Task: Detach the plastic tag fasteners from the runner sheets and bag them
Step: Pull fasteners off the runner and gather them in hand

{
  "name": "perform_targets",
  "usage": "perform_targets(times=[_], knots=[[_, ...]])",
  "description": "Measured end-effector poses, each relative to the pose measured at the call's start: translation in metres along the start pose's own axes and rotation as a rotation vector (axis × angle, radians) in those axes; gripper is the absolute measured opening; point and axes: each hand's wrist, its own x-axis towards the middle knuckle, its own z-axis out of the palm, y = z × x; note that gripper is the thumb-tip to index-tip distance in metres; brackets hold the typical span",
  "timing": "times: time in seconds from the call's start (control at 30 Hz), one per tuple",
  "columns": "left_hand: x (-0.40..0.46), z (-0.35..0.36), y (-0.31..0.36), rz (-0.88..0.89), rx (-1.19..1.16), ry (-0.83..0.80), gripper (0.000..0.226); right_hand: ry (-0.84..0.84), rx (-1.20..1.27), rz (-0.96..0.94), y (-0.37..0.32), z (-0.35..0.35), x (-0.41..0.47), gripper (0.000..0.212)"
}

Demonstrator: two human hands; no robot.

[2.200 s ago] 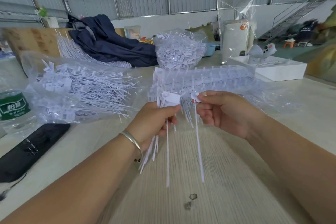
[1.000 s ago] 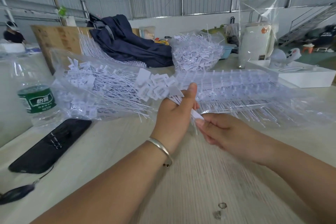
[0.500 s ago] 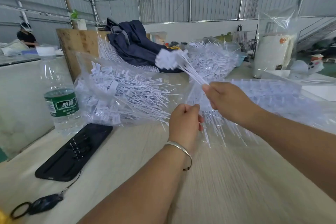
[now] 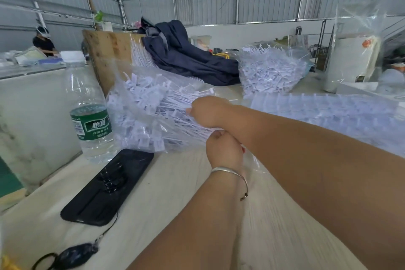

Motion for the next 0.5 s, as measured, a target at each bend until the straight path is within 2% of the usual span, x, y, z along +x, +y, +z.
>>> perform_targets(times=[0.1,0.2,0.3,0.4,0.5], knots=[[-0.001,0.002,-0.001,-0.018,0.01,-0.034,0.039,0.079,0.018,-0.02,0.006,-0.003,0.0,0.047],[-0.007,0.003,0.002,-0.06,-0.065,-0.078,0.024,0.126,0.085,-0.064,0.015,-0.01,-0.011,0.058],[-0.012,0.006,0.003,-0.049,0.02,-0.14,0.011,0.237,0.085,-0.11,0.028,-0.029,-0.034,0.048],[-0.018,0.009,0.0,-0.011,0.105,-0.195,0.017,0.382,0.2,-0.113,0.053,-0.052,-0.073,0.04],[-0.023,0.012,-0.007,0.096,0.313,-0.308,0.02,0.569,0.362,-0.073,0.088,-0.067,-0.117,0.036]])
